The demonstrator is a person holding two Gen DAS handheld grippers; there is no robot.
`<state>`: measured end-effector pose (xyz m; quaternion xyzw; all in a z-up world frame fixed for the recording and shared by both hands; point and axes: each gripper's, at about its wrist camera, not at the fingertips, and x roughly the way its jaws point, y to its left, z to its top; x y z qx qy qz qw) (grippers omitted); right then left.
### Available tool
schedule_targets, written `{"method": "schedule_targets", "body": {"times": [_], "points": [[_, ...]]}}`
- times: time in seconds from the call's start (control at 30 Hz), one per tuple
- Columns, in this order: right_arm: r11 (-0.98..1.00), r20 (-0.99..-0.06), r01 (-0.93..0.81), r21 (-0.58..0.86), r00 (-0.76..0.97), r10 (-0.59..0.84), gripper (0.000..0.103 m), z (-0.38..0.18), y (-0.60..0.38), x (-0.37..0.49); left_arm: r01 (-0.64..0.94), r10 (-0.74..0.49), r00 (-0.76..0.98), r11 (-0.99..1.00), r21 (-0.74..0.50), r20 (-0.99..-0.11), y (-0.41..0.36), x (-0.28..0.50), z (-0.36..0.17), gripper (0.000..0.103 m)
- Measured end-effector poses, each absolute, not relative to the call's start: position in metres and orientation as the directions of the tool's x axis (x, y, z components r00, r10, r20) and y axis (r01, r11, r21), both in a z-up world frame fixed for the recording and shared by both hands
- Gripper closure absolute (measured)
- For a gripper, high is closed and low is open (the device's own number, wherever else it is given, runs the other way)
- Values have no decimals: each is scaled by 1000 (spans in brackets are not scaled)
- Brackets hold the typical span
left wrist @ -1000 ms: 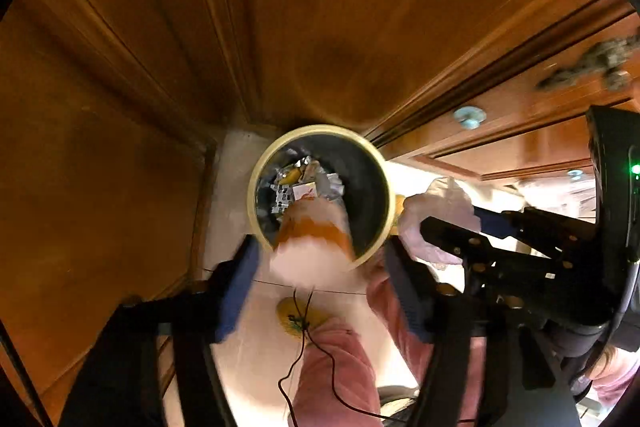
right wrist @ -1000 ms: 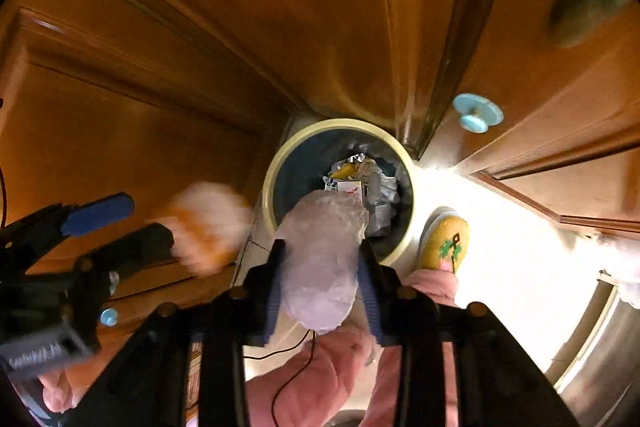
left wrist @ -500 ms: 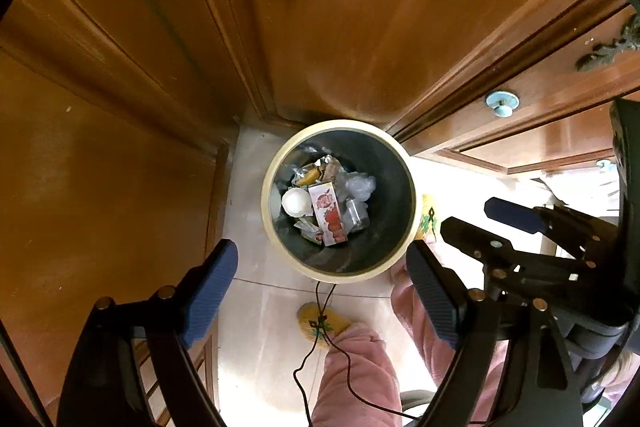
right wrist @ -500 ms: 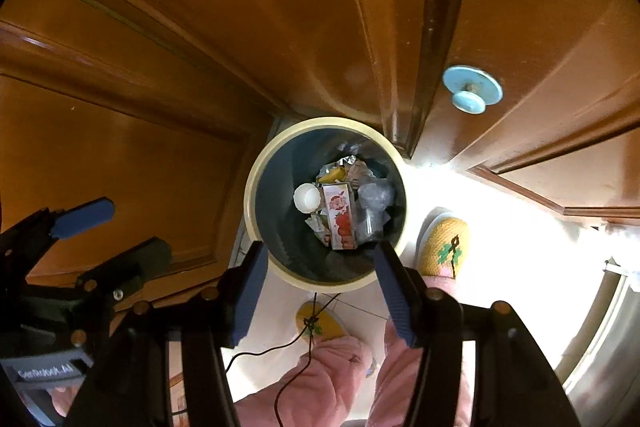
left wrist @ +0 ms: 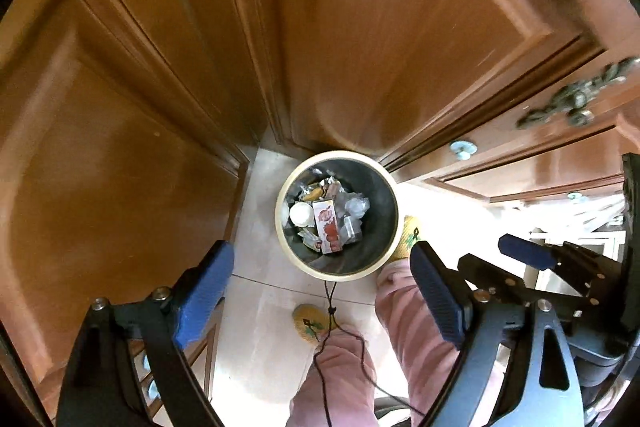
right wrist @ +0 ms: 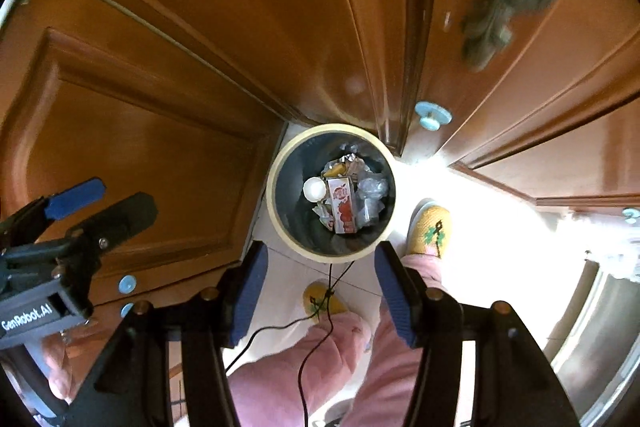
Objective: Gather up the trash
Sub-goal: 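Raise both tools back up toward the last counter trash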
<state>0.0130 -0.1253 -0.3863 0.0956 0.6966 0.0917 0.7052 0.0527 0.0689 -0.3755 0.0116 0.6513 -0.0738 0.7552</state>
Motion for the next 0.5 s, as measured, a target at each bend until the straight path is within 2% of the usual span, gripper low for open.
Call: {"method": "schedule_targets", "body": {"times": [0.27, 0.5], "points": [[968, -967, -41, 249, 52, 251, 47, -306, -134, 15, 176, -86, 157, 983, -58, -984, 69, 39, -304, 14], [969, -960, -75, 237, 135, 245, 47, -233, -143, 6, 249, -103, 278, 968, -32, -955, 67, 25, -214, 14]]}}
